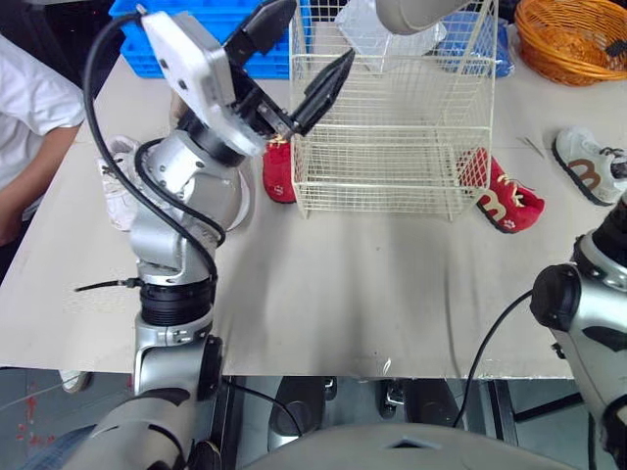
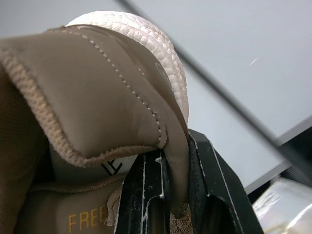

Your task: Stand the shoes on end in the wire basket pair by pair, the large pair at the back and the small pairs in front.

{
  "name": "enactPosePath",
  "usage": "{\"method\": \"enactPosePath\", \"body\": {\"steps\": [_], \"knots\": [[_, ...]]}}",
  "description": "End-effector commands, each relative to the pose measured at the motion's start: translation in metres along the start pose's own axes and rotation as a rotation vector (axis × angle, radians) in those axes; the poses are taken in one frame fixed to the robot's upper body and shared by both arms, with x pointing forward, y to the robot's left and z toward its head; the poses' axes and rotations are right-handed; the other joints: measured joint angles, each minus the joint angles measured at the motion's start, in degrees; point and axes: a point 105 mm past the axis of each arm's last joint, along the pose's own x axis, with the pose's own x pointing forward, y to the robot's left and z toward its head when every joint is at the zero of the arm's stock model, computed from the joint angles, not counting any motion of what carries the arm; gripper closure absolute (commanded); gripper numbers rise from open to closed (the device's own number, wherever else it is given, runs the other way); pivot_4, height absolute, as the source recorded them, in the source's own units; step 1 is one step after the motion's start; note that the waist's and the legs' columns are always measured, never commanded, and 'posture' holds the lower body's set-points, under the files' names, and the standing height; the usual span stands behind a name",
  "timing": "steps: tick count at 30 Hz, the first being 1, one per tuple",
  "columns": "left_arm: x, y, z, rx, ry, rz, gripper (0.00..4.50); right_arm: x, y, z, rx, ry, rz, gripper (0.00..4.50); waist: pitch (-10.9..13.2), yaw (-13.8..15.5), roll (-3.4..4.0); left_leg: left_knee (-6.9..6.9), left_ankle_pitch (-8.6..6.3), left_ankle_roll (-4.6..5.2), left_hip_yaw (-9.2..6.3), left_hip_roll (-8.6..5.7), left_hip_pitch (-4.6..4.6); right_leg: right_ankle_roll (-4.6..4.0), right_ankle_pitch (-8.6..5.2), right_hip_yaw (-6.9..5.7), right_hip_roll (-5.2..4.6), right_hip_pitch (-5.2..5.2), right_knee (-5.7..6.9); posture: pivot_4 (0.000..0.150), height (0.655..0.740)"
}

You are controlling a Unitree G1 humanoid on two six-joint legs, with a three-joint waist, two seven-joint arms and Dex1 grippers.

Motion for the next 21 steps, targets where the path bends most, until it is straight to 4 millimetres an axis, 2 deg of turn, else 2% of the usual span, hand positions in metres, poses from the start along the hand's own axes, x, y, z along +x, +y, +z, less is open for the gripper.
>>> {"method": "enactPosePath", "body": {"steps": [1, 4, 12, 15, 21], "knots": [[0.000, -0.001, 0.021, -0.049, 0.047, -0.036, 0.07, 0.007, 0.014, 0.010, -0.115, -0.124, 0.053, 4.50, 0.0, -0.1, 0.00, -0.01, 0.00, 0.00, -0.01, 0.02, 0.00, 0.00, 0.00, 0.01, 0.01, -0.01, -0.01, 0.150, 0.6860], [-0.001, -0.001, 0.024, -0.094, 0.085, -0.044, 0.07, 0.011, 0.012, 0.002, -0.170, -0.149, 0.046, 4.50, 0.0, -0.3, 0.01, -0.02, 0.01, -0.01, 0.00, 0.02, 0.00, 0.00, 0.00, 0.02, 0.02, -0.02, -0.01, 0.150, 0.6860], [-0.006, 0.006, 0.026, -0.101, 0.161, -0.008, 0.07, 0.014, 0.013, -0.015, -0.475, -0.160, 0.124, 4.50, 0.0, -0.5, 0.01, -0.02, 0.01, -0.01, 0.02, 0.00, -0.02, 0.00, 0.00, 0.06, 0.02, -0.07, -0.01, 0.150, 0.6860], [-0.006, 0.008, 0.027, -0.108, 0.169, 0.005, 0.07, 0.009, 0.012, -0.028, -0.594, -0.114, 0.170, 4.50, 0.0, -0.5, 0.01, -0.02, 0.00, -0.01, 0.02, 0.01, -0.03, 0.00, 0.00, 0.06, 0.02, -0.07, -0.01, 0.150, 0.6860], [-0.006, 0.002, 0.028, -0.115, 0.150, -0.034, 0.07, -0.001, -0.009, -0.058, -0.797, 0.032, 0.176, 4.50, 0.0, -0.5, 0.01, -0.02, 0.01, -0.01, 0.03, 0.01, -0.02, 0.00, 0.00, 0.08, 0.02, -0.07, 0.00, 0.150, 0.6860]]}}
